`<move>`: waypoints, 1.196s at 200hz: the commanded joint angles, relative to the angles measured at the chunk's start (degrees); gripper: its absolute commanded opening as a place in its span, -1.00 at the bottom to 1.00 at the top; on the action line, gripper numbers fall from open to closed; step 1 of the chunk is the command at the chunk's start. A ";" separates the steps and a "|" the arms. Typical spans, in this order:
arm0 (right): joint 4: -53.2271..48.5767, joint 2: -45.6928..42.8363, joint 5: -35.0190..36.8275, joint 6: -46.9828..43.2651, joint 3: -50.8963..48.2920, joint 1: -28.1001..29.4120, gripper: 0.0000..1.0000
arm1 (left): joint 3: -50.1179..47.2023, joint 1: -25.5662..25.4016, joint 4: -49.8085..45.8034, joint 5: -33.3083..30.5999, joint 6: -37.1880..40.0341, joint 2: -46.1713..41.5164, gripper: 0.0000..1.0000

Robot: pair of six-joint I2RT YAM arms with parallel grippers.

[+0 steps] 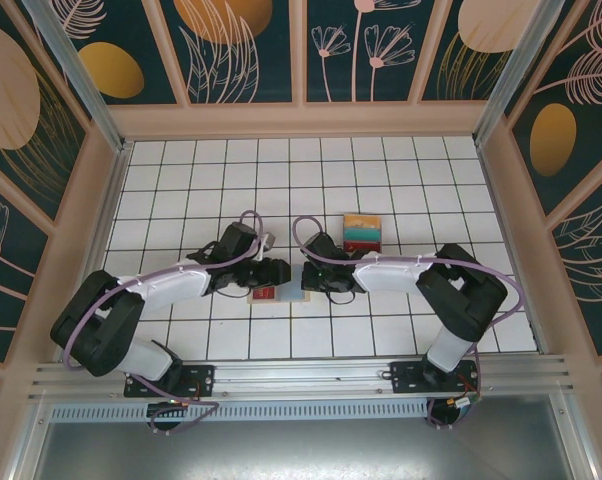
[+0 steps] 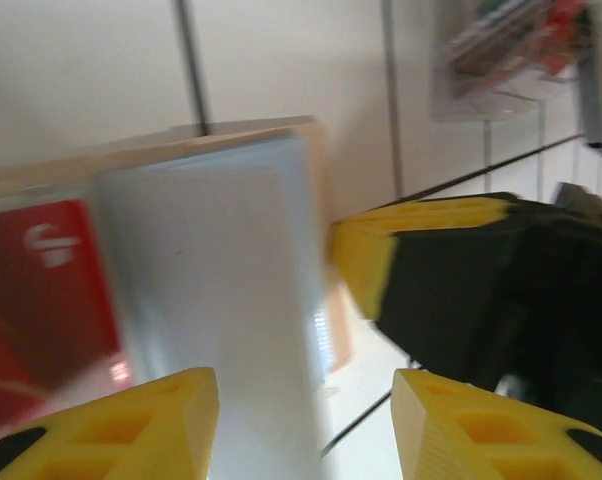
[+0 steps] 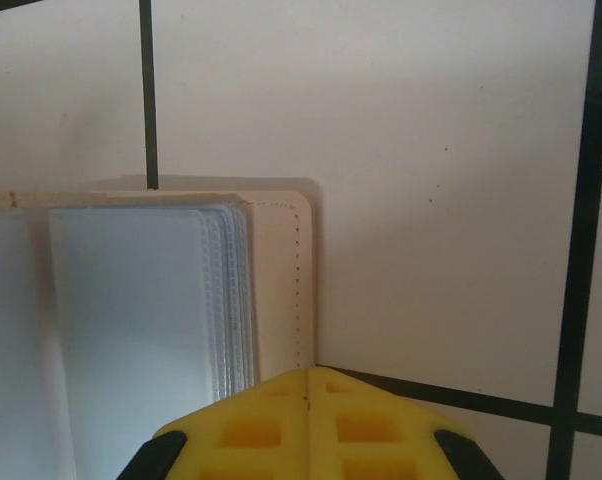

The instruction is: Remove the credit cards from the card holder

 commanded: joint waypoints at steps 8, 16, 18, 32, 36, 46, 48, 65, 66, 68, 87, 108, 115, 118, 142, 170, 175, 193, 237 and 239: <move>-0.59 1.03 -0.43 0.69 -0.44 0.74 -0.87 | 1.25 -0.44 0.28 0.09 0.07 -0.76 -0.04; -0.62 0.97 -0.48 0.61 -0.44 0.74 -0.87 | 1.33 -0.50 -0.40 -0.42 0.26 -1.49 -0.04; -0.60 0.96 -0.44 0.63 -0.51 0.74 -0.87 | 1.33 -0.48 -0.61 -0.71 0.22 -1.67 -0.04; -0.90 0.91 -0.27 0.51 -0.17 0.74 -0.87 | 1.36 -0.37 -2.36 -2.98 0.45 -3.04 -0.06; -0.99 0.95 -0.21 0.49 -0.07 0.74 -0.87 | 1.33 -0.36 -2.85 -3.77 0.51 -3.59 -0.07; -1.20 0.72 -0.20 0.32 0.21 0.74 -0.87 | 1.12 -0.36 -4.27 -6.15 0.57 -4.58 -0.09; -1.25 0.62 -0.22 0.33 0.30 0.74 -0.87 | 1.08 -0.36 -4.66 -6.47 0.63 -4.80 -0.10; -1.88 -0.25 0.07 -0.18 1.15 0.66 -0.86 | 0.68 0.45 -7.70 -11.17 1.03 -6.38 -0.16; -1.94 -0.30 0.08 -0.19 1.19 0.66 -0.86 | 0.57 0.49 -7.85 -11.42 1.06 -6.45 -0.16; -2.01 -0.47 0.05 -0.28 1.33 0.61 -0.86 | 0.37 0.76 -8.03 -11.88 1.05 -6.71 -0.17; -1.87 -2.15 -0.20 -0.44 2.39 0.57 -0.85 | -1.69 3.46 -9.75 -14.40 0.91 -8.26 -0.25; -0.42 -3.30 -2.23 -0.47 3.86 0.66 -0.81 | -3.73 5.92 -10.33 -14.71 0.73 -8.46 -0.31; 0.23 -3.44 -2.98 -0.37 4.41 0.79 -0.79 | -3.94 6.07 -10.46 -14.78 0.70 -8.01 -0.33; 0.42 -3.43 -3.32 -0.30 4.67 0.83 -0.79 | -4.07 6.06 -10.47 -14.72 0.73 -7.74 -0.35; 1.23 -2.75 -4.78 -0.18 6.89 1.39 -0.78 | -5.22 6.09 -9.78 -14.32 0.28 -5.93 -0.45; 1.86 -0.16 -6.70 -0.11 8.65 1.86 -0.78 | -6.31 6.06 -8.60 -13.51 0.15 -4.49 -0.46; 2.02 0.39 -6.95 -0.15 8.86 2.01 -0.78 | -6.31 6.10 -8.45 -13.13 0.24 -4.26 -0.46; 2.31 1.97 -7.80 -0.13 9.39 2.56 -0.78 | -6.60 6.06 -7.45 -11.98 0.31 -3.29 -0.46; 3.64 4.75 -11.75 0.07 10.72 3.02 -0.78 | -6.84 6.06 -6.48 -10.57 0.17 -0.82 -0.46; 3.72 4.83 -11.90 0.12 10.79 3.00 -0.78 | -6.84 6.06 -6.42 -10.48 0.20 -0.76 -0.46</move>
